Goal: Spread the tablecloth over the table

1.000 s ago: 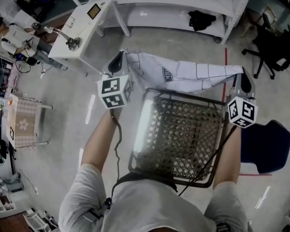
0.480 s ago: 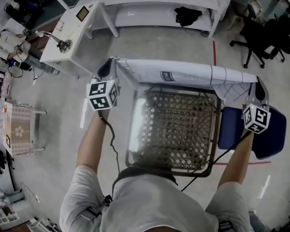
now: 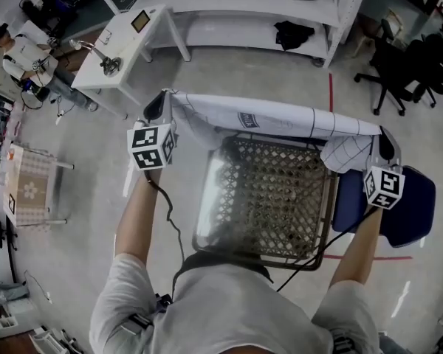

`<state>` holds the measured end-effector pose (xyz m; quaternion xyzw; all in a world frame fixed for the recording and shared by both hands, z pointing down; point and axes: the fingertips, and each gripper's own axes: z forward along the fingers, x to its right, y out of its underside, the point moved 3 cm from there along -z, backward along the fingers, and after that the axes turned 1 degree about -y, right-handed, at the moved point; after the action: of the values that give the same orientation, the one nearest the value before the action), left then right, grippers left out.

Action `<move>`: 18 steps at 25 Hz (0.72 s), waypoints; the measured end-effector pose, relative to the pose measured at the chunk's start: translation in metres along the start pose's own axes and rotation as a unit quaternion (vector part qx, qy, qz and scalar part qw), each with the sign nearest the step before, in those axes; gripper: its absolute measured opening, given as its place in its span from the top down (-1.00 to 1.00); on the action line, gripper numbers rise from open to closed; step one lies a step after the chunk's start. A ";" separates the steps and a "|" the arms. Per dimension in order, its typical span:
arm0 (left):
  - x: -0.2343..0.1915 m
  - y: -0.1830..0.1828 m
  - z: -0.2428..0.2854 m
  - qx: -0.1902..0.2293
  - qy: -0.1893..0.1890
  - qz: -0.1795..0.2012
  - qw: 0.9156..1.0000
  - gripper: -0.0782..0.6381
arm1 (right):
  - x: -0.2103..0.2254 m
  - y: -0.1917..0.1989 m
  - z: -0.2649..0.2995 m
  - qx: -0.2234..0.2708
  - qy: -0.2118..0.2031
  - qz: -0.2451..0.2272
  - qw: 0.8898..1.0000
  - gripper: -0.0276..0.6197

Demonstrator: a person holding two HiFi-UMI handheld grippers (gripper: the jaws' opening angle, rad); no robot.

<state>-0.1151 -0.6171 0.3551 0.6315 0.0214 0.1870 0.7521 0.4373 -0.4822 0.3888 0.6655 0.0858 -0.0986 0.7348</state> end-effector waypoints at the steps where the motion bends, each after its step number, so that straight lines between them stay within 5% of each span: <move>1: 0.002 0.001 -0.006 0.000 0.002 0.003 1.000 0.72 | 0.001 0.002 -0.002 -0.001 0.005 0.006 1.000 0.89; 6: 0.026 0.016 -0.029 -0.009 0.026 0.009 1.000 0.72 | 0.014 0.010 -0.020 -0.003 0.034 0.029 0.999 0.89; 12: 0.043 0.017 -0.057 0.000 0.056 0.003 0.998 0.72 | 0.024 0.004 -0.064 -0.016 0.029 -0.023 0.999 0.89; 18: 0.047 0.036 -0.097 -0.002 0.076 0.016 0.997 0.72 | 0.007 0.014 -0.114 -0.031 0.051 -0.010 0.998 0.89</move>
<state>-0.1062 -0.5066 0.3794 0.6141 0.0679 0.2467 0.7466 0.4487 -0.3675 0.3891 0.6456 0.1327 -0.0690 0.7489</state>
